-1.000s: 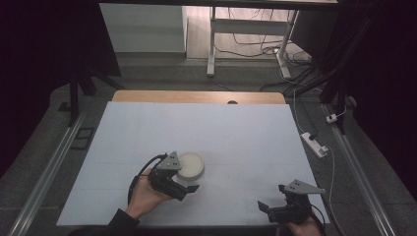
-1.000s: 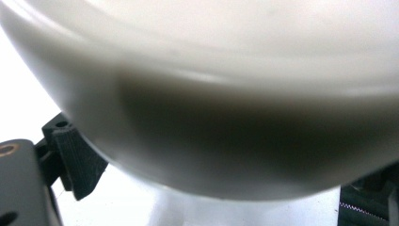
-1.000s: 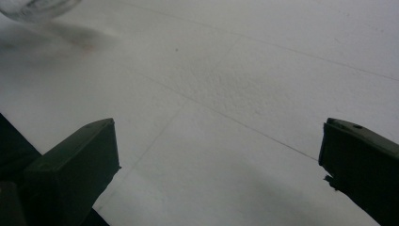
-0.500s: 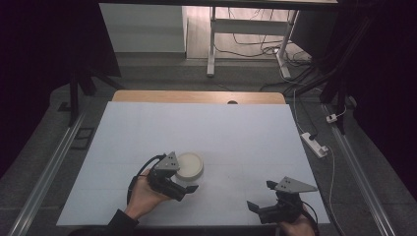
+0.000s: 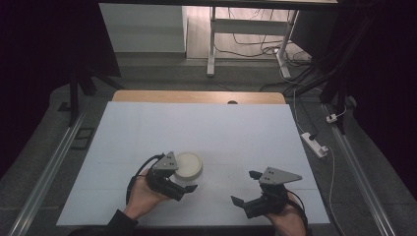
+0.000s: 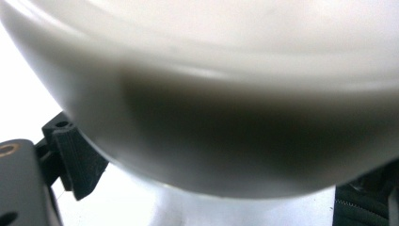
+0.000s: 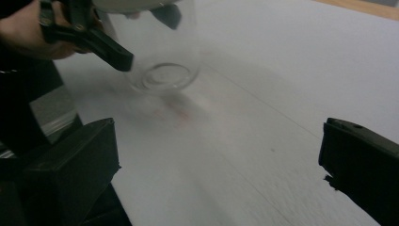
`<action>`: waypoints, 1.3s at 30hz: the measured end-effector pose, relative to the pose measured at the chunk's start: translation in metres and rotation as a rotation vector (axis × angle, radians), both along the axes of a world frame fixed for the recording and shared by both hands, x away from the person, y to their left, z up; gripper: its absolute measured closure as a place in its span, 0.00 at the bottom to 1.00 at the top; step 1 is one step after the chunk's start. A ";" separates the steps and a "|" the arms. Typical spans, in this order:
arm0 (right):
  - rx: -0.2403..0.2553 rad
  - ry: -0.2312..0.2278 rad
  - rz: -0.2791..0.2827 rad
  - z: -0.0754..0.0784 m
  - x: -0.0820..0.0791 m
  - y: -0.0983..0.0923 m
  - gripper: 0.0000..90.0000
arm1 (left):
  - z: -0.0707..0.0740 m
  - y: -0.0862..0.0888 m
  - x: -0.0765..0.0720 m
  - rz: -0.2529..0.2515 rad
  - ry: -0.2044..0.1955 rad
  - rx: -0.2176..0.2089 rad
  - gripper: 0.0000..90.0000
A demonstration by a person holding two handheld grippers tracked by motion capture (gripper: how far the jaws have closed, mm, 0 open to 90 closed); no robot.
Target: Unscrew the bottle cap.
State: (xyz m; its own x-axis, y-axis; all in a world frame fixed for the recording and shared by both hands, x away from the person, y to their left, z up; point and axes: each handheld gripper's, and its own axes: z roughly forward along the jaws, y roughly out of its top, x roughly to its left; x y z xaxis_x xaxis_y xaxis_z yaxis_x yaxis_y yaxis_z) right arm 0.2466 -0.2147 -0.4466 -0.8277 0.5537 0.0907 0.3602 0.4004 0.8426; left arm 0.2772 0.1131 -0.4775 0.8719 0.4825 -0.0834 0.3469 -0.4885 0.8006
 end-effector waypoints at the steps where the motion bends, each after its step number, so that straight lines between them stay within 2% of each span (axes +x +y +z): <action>1: -0.001 -0.003 0.009 0.001 0.001 0.003 0.00 | 0.000 0.000 0.000 0.000 -0.001 0.003 0.09; 6: 0.007 -0.010 0.056 0.004 0.006 0.018 0.00 | -0.001 -0.001 0.000 0.000 -0.001 0.006 0.09; 11: 0.001 -0.019 0.080 0.007 0.011 0.033 0.00 | -0.002 -0.003 0.000 -0.005 0.001 0.008 0.09; 15: -0.007 0.007 0.107 0.010 0.015 0.046 0.00 | -0.003 -0.003 0.000 -0.005 0.006 0.005 0.09; 19: -0.020 0.011 0.105 0.013 0.018 0.057 0.00 | -0.004 -0.004 0.000 -0.005 0.005 0.007 0.09; 27: -0.003 0.017 0.117 0.018 0.027 0.079 0.00 | -0.005 -0.007 -0.002 -0.004 0.000 0.015 0.09; 39: -0.014 -0.010 0.156 0.018 0.035 0.116 0.00 | -0.005 -0.011 -0.005 0.011 -0.011 0.023 0.09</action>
State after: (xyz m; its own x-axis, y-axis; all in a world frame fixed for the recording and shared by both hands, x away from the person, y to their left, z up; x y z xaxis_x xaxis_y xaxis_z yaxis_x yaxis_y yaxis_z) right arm 0.2815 -0.0985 -0.4286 -0.9045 0.4198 0.0751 0.2843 0.4624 0.8399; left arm 0.2725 0.1025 -0.4821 0.8671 0.4941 -0.0630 0.3441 -0.5029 0.7929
